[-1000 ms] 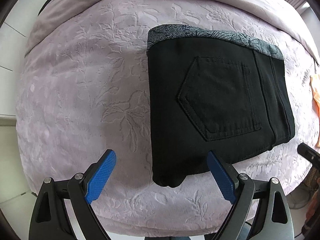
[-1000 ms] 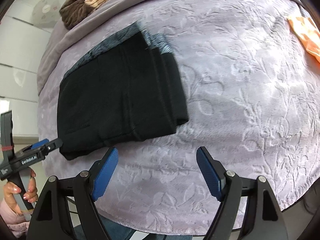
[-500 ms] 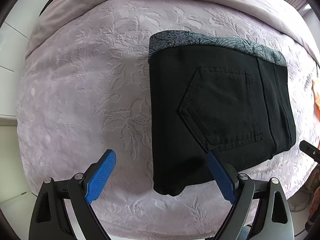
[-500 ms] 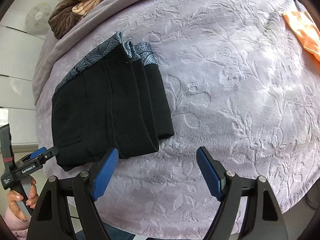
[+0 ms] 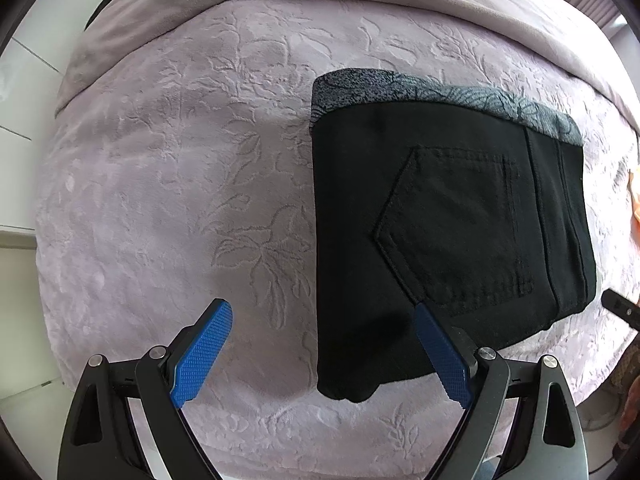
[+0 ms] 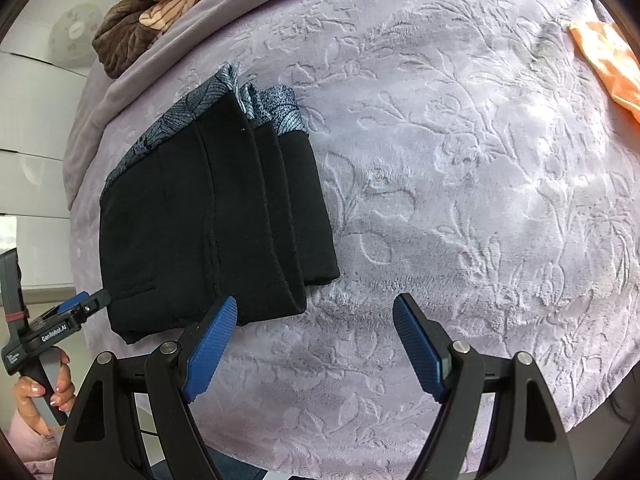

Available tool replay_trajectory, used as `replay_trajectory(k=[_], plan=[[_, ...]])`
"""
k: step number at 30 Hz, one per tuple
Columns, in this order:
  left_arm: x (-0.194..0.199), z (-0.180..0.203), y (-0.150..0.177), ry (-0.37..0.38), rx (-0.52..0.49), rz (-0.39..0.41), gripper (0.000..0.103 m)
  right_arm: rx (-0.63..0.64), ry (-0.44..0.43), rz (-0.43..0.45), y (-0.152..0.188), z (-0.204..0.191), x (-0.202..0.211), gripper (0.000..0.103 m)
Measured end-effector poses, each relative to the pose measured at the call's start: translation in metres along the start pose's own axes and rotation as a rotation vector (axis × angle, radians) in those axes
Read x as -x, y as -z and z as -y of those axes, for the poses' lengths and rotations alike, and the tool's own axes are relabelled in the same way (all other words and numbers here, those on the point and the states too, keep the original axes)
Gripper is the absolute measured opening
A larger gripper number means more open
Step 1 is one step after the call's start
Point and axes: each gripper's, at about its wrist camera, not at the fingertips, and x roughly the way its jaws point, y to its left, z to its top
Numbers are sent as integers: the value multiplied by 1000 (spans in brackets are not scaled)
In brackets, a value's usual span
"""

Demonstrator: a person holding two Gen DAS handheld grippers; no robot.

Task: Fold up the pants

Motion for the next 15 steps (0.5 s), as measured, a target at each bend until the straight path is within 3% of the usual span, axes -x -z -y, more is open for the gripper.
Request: replay_trajectory(k=[15], plan=[[-11,-18,-25,72,34,45,93,72,-76,-43,-36,-2,-12,83]])
